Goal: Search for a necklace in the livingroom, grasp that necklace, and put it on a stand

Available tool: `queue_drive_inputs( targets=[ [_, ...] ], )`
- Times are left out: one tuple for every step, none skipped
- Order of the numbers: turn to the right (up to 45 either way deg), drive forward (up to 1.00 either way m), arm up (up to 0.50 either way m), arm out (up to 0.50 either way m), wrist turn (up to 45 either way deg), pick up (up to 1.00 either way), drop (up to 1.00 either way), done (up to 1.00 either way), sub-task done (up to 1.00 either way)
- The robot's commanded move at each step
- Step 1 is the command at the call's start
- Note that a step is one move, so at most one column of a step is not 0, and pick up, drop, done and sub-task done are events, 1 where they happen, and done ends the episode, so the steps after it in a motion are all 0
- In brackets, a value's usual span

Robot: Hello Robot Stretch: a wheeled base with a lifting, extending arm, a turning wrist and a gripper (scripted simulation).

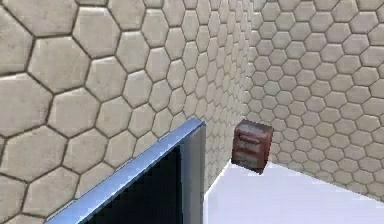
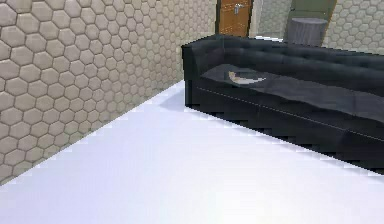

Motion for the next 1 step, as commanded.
queue_drive_inputs(
  targets=[
    [15.0, 0.0, 0.0, 0.0, 0.0, 0.0, 0.0, 0.0, 0.0]
  ],
)
